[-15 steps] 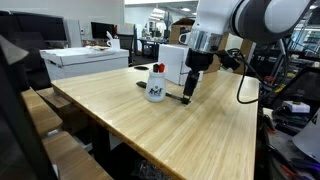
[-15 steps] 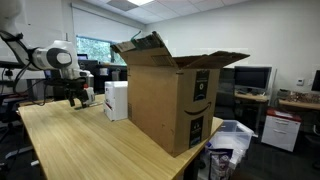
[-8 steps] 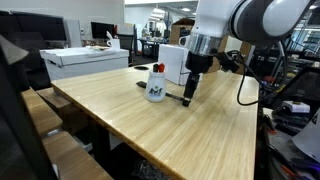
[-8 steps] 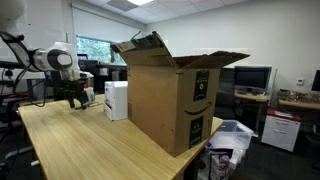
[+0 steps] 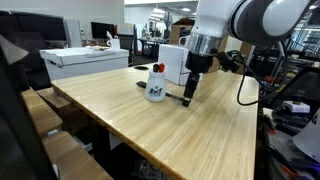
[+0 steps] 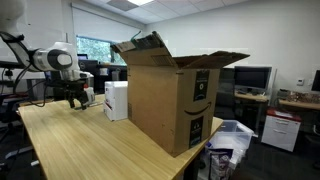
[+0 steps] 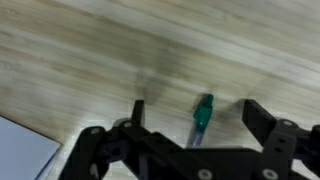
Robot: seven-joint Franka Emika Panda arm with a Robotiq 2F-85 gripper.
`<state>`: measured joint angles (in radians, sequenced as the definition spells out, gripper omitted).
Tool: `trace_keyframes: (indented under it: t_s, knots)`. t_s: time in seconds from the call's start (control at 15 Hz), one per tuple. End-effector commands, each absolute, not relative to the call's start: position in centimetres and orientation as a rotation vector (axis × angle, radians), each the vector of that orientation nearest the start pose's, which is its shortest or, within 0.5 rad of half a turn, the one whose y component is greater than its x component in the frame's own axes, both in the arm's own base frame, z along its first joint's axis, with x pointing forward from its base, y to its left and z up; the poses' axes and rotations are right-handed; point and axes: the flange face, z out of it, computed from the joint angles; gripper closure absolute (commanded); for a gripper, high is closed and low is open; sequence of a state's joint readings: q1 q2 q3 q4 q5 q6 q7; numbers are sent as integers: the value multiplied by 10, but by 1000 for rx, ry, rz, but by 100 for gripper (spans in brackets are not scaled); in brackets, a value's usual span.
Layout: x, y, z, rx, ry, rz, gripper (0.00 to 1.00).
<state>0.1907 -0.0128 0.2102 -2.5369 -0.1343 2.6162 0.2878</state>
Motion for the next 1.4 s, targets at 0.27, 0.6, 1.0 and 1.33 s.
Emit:
trace_keyframes:
  t_s: [0.27,0.6,1.0,1.33]
  knots:
    - [430,187,283,-3134,-331,-201,0]
    - [434,188,272,-3060,-273,-224,0]
    - [435,185,280,-3075,-247,-217,0]
    - [434,185,287,-3085,-285,-215,0]
